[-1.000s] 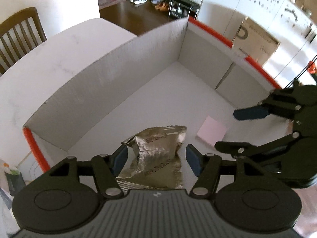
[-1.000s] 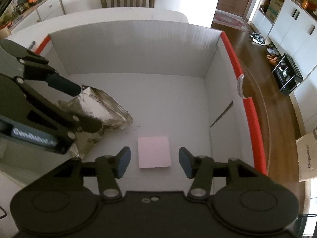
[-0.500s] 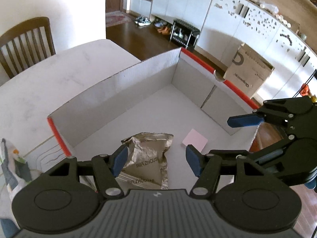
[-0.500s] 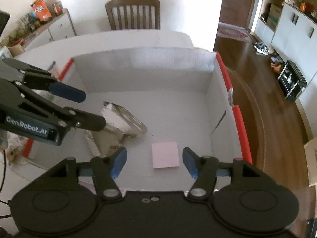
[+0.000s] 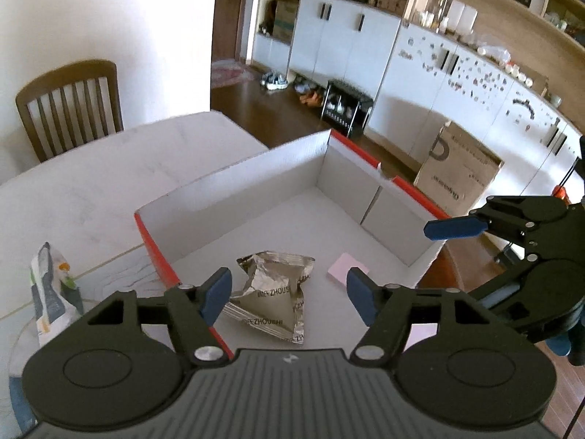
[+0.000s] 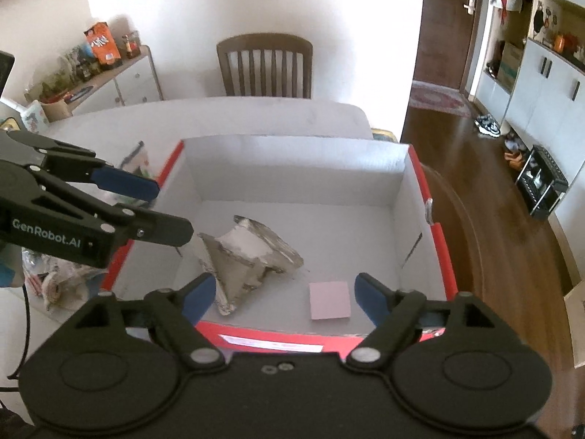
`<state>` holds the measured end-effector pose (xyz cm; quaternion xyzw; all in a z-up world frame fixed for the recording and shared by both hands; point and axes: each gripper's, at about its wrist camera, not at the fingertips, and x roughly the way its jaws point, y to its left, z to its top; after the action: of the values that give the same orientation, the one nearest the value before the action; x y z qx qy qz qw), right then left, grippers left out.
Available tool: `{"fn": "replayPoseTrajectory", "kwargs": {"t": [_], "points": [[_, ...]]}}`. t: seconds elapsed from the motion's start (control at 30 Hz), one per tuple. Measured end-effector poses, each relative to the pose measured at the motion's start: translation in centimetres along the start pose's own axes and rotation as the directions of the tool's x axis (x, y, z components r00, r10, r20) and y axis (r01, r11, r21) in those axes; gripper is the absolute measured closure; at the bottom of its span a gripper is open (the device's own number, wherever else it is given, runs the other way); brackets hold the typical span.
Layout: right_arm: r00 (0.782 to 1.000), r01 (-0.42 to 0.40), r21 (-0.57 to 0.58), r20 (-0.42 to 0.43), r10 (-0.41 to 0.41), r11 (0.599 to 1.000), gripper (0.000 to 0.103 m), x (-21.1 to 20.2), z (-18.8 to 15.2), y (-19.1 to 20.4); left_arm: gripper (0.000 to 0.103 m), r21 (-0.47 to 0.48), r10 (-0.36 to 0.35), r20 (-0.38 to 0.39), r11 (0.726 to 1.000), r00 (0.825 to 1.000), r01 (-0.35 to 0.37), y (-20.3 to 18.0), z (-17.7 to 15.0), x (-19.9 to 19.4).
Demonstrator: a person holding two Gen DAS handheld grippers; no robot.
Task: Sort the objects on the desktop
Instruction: 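Withdraw both tools from the box back toward the table items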
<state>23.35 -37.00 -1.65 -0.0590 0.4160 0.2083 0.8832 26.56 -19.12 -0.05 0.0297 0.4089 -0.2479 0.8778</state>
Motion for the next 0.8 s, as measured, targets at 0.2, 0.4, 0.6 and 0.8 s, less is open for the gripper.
{"fn": "replayPoseTrajectory", "kwargs": {"t": [0.2,0.4,0.6,0.8], "points": [[0.998,-0.013,0.019,0.057,0.011,1.0,0.011,-1.0,-0.2,1.4,0.025,-0.02,-0.006,0.045,1.0,0.999,0.007,0.8,-1.0,-2.4],[0.994,-0.006,0.041,0.108,0.001,0.999,0.002,-1.9,-0.8,3.5,0.006,-0.034,-0.024,0.095,0.999,0.995,0.027,1.9,-2.0,-4.7],[0.992,0.006,0.086,0.122,-0.017,0.996,0.0,-2.3,-1.4,5.6,0.001,-0.034,-0.056,0.118,0.998,0.991,0.06,3.3,-3.2,-6.3],[0.991,0.029,0.088,0.13,-0.04,0.996,0.0,-2.5,-1.8,8.9,0.0,-0.041,-0.047,0.137,0.998,0.989,0.053,5.8,-5.0,-8.2]]}}
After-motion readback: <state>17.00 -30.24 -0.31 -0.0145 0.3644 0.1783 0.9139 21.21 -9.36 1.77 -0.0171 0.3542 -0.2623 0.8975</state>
